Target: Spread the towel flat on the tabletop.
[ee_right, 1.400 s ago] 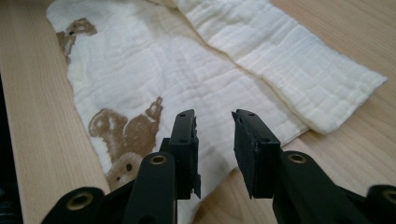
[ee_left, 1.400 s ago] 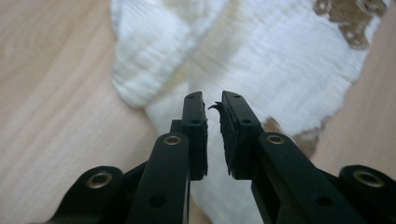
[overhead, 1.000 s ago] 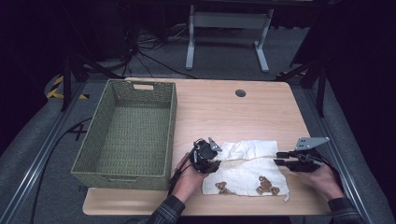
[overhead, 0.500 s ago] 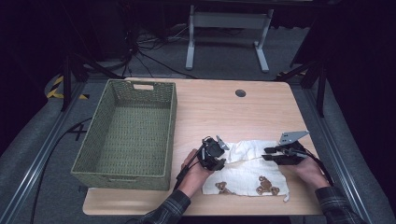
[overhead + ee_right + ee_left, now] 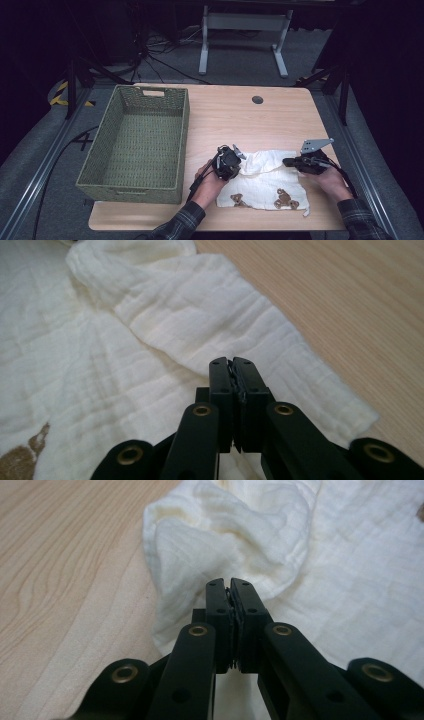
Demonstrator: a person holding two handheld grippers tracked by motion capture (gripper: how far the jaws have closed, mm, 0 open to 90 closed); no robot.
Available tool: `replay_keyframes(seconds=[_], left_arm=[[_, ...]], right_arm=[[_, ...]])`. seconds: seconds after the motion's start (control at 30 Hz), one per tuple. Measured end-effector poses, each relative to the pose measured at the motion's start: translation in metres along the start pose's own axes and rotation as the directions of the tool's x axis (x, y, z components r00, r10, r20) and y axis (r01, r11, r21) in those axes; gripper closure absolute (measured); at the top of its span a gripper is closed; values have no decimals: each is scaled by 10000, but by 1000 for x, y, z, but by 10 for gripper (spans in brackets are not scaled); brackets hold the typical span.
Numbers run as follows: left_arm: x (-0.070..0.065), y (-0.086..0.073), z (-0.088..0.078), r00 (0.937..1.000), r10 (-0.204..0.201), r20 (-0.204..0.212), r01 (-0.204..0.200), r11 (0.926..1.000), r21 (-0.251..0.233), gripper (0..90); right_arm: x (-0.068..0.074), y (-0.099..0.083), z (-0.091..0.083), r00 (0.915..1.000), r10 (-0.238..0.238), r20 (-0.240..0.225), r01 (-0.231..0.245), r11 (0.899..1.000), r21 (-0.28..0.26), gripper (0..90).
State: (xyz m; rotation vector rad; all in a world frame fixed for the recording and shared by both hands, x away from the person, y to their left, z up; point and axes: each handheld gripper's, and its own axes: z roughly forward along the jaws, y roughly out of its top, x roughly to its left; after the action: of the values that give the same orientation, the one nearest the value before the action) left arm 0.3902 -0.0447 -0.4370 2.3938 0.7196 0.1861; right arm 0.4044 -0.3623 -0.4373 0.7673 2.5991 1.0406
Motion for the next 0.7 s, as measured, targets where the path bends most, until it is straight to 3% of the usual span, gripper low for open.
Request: replay_keyframes(seconds=[0.13, 0.23, 0.37, 0.57, 0.7], left_arm=[[2, 5, -11, 9997, -208, 105, 213, 9989, -423, 874], [5, 7, -13, 9998, -176, 106, 180, 9991, -377, 874], [9, 9, -12, 9987, -505, -52, 502, 9974, -516, 874], [14, 18, -17, 9970, -678, -384, 642, 9940, -881, 870], [23, 27, -15, 9939, -995, -482, 944, 9907, -977, 871]], right_arm=[[-2, 4, -11, 9999, 142, -20, -142, 9991, -399, 883], [-4, 5, -15, 9997, 244, -40, -246, 9981, -571, 883], [-9, 8, -17, 9995, 325, -30, -326, 9972, -679, 883], [-16, 13, -18, 9989, 466, 67, -459, 9956, -813, 883], [-26, 17, -18, 9973, 729, 121, -709, 9900, -1217, 883]])
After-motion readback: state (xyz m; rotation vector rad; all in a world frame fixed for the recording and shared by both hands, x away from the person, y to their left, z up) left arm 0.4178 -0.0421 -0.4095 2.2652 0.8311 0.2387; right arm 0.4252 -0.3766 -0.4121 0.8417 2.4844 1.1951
